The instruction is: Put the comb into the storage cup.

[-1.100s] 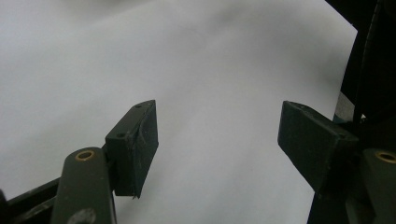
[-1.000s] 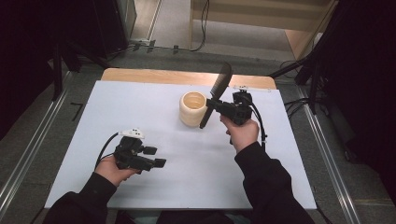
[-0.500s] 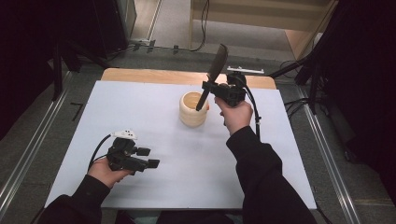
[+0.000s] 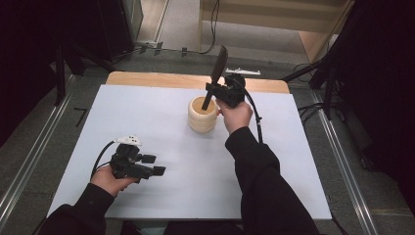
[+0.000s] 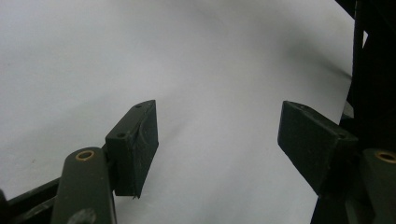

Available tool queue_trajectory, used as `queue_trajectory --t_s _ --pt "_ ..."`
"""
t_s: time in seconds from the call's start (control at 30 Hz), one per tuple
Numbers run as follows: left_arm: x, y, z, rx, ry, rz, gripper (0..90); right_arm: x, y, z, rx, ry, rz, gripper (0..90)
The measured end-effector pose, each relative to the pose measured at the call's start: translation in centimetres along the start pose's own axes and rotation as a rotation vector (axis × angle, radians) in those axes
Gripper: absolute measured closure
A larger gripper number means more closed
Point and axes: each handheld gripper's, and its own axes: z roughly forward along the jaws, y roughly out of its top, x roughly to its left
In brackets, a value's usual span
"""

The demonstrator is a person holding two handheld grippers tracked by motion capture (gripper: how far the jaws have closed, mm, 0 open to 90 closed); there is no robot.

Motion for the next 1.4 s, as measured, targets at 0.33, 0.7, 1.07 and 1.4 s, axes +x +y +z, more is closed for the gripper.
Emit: queue_trajectory --t_s 0.33,0.7,1.07,1.4 --pt "0.2 -0.2 0.1 0.006 -0.001 -0.009 29.6 -0.2 -2.0 1.8 0.059 -0.01 -0.061 69.7" --pt "0.2 -0.3 0.3 0.011 -0.005 -0.008 29.6 -0.1 -3.2 2.5 0.076 -0.016 -0.124 69.4" --pt "0.3 -0.3 0.4 0.022 -0.01 -0.007 29.6 0.0 -3.5 2.4 0.099 -0.019 -0.204 61.3" --pt "0.3 -0.3 0.3 0.019 -0.005 -0.013 29.6 -0.4 -3.3 0.1 0.085 0.024 -0.205 36.2"
